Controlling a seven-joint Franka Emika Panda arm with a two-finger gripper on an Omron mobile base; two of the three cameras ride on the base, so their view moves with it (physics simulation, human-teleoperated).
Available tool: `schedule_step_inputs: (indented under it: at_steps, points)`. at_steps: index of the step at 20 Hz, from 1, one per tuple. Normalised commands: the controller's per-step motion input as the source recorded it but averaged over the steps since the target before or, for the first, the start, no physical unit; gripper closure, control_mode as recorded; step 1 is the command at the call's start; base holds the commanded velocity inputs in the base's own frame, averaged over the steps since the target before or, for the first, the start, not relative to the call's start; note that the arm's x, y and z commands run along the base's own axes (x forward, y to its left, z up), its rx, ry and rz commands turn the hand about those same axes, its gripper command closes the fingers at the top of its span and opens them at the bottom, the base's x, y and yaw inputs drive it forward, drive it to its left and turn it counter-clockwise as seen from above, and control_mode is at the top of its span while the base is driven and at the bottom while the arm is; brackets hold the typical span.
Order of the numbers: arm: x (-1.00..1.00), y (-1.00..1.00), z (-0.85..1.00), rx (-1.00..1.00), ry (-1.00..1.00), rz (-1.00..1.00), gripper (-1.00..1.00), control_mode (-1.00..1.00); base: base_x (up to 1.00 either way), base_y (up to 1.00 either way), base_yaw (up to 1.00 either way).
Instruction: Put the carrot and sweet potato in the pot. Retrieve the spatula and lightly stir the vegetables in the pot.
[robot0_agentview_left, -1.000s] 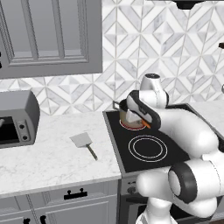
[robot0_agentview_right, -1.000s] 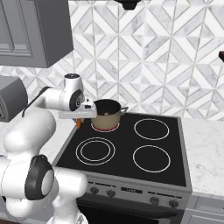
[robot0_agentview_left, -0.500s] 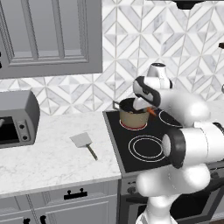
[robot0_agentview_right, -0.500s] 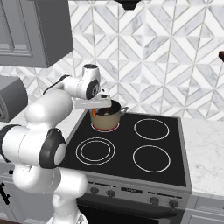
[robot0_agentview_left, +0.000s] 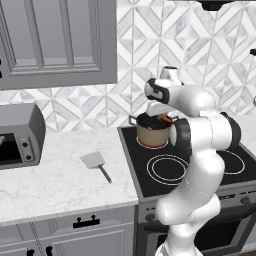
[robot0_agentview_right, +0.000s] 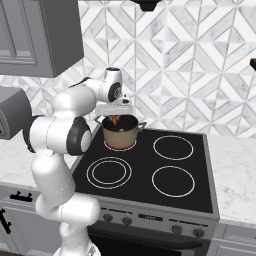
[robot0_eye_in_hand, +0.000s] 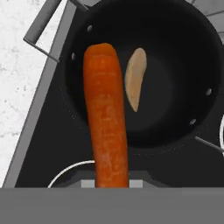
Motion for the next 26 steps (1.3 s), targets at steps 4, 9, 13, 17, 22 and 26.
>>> schedule_step_inputs:
  at_steps: [4, 9, 13, 17, 22, 26]
  points:
    - [0.47, -0.01, -0.50, -0.01, 0.00, 0.00, 1.00, -1.00, 0.00, 0.00, 0.00]
    - [0.47, -0.01, -0.41, 0.00, 0.00, 0.00, 1.00, -1.00, 0.00, 0.00, 0.00]
    - [0.23, -0.07, -0.27, 0.00, 0.00, 0.00, 1.00, -1.00, 0.00, 0.00, 0.00]
    - [0.23, 0.00, -0.37, 0.00, 0.00, 0.00, 1.00, -1.00, 0.00, 0.00, 0.00]
    - [0.18, 0.00, -0.33, 0.00, -0.02, -0.01, 1.00, -1.00, 0.00, 0.00, 0.00]
    - [0.18, 0.00, -0.23, 0.00, -0.01, 0.00, 1.00, -1.00, 0.00, 0.00, 0.00]
